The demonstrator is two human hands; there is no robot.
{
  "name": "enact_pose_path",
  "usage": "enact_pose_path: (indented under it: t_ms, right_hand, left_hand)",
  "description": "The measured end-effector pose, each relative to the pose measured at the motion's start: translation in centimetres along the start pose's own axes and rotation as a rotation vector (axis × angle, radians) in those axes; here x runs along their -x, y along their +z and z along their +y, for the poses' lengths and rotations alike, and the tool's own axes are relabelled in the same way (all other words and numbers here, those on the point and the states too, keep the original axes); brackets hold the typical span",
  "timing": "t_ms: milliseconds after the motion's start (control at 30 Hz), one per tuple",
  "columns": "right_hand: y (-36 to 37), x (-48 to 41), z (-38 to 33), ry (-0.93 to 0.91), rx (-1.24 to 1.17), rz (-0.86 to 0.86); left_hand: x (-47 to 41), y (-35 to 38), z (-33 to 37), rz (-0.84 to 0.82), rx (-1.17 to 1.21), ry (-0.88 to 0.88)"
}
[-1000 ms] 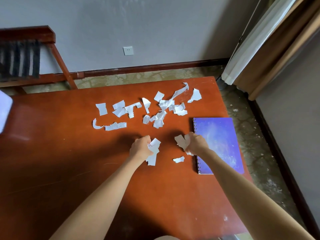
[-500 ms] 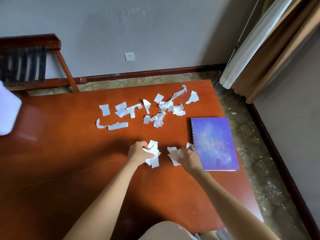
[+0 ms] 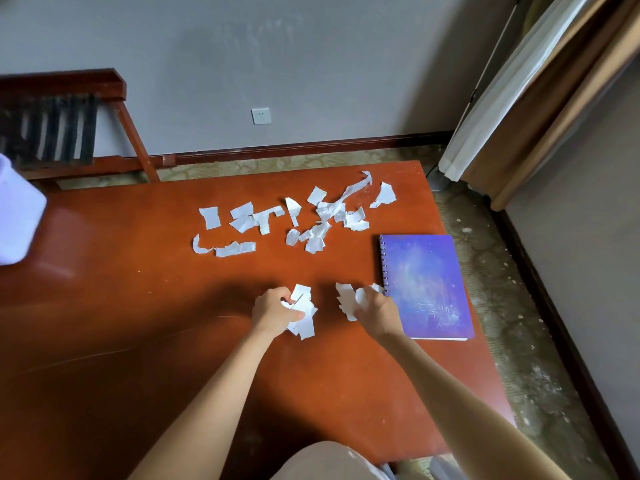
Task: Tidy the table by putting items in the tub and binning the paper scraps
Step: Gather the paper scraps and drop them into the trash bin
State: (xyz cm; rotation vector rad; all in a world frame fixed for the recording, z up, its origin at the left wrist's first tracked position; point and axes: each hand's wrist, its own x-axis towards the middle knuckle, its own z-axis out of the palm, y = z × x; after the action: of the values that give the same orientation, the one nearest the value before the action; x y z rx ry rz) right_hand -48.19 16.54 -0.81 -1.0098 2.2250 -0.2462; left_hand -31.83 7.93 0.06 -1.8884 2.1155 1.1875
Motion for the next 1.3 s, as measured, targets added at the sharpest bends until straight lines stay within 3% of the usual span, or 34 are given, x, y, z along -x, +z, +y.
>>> enact_pose_path:
  t_ms: [267, 467, 700, 1000, 1300]
  right_hand:
    - [-1.0, -0.7, -0.4, -0.040, 0.057, 0.019]
    - [0.2, -0.6, -1.4, 0.076, -0.165, 0.049]
    - [1.0, -1.0, -3.0, -0.001, -0.235, -0.059]
    - [0.4, -1.5, -2.8, -0.082, -0.005, 0.047]
    - [1.2, -1.6, -3.6, -0.051, -0.106, 0.005]
  left_hand:
    - [-0.3, 0.6, 1.0, -0.009, -0.026, 0.014]
    - [-0.4, 0.8, 1.2, -0.014, -0.033, 0.003]
    - [-0.8, 0.5, 1.0, -0.007, -0.035, -0.011]
    - [-0.9, 0.1, 0.6, 0.015, 0.004, -0.035]
    - [-0.4, 0.4, -0.5, 0.018, 0.011, -0.096]
